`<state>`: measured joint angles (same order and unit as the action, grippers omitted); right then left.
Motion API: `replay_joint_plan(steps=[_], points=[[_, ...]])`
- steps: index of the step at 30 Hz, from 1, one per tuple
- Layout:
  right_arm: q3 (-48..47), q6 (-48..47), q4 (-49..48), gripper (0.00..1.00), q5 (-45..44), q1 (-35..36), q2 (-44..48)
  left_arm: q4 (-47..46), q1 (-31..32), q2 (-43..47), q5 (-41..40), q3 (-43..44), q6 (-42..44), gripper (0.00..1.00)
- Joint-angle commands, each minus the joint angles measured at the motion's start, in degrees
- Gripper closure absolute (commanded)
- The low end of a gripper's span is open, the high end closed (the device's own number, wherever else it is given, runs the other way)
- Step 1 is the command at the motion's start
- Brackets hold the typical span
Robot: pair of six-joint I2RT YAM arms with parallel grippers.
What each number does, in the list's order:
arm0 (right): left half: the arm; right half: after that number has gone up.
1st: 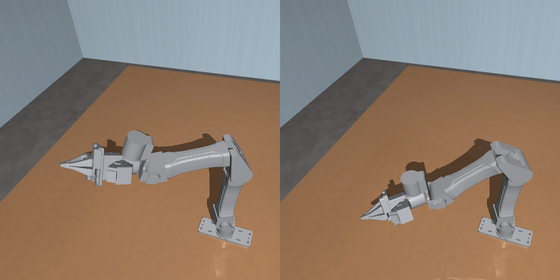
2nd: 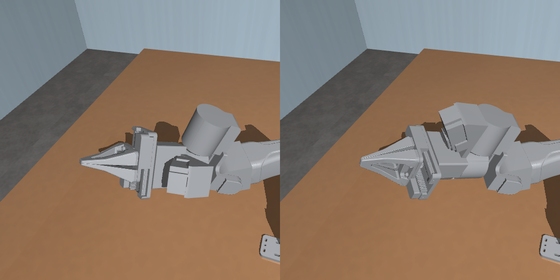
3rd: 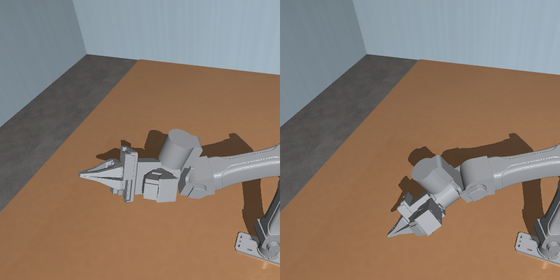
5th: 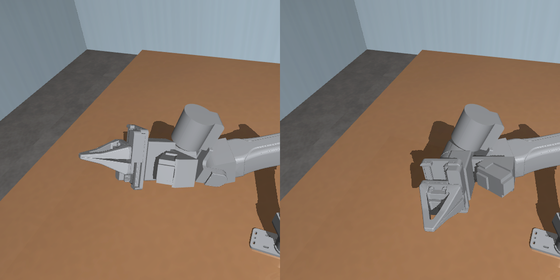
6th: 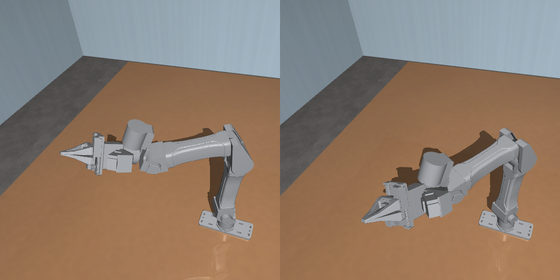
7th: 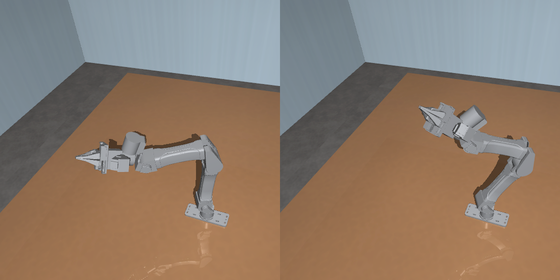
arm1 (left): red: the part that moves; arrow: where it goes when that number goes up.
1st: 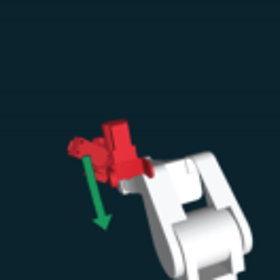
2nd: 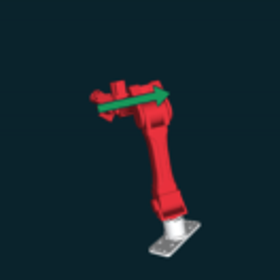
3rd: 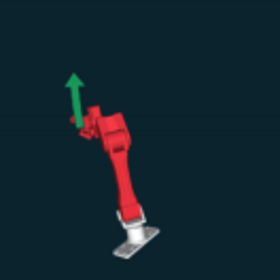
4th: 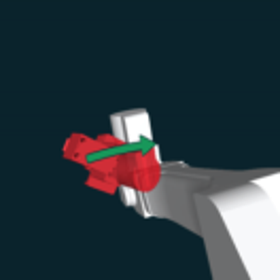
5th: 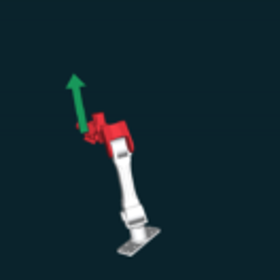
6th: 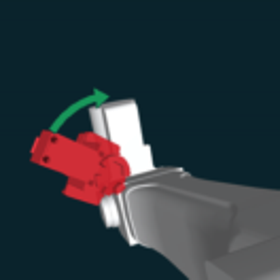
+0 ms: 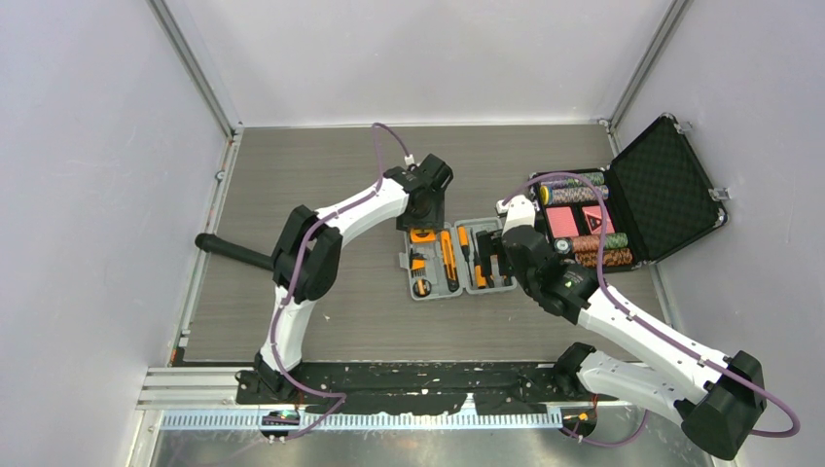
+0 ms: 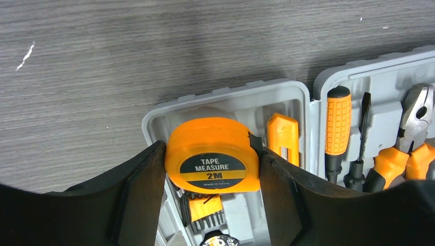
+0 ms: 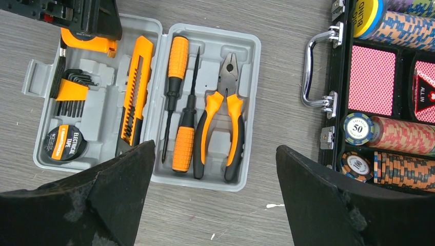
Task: Pack the tool kit
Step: Place the tool in the toolbox.
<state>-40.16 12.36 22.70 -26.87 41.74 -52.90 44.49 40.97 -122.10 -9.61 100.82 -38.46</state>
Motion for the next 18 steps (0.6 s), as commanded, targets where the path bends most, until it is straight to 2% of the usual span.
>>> replay_joint_plan(steps=[1,11,18], points=[[-0.64,0.9,-0.11,0.08,-0.01,-0.35,0.51,1.09,-0.01,-0.91,-2.56,2.67,1.37,0.35],[-2.53,1.27,-0.33,0.08,1.31,-0.66,-1.6,1.79,-0.02,0.96,-0.14,0.01,-0.23,0.32],[-5.68,3.2,-1.85,0.11,7.67,-3.71,-6.73,-0.44,-0.01,10.02,0.64,-4.39,-0.48,0.24]])
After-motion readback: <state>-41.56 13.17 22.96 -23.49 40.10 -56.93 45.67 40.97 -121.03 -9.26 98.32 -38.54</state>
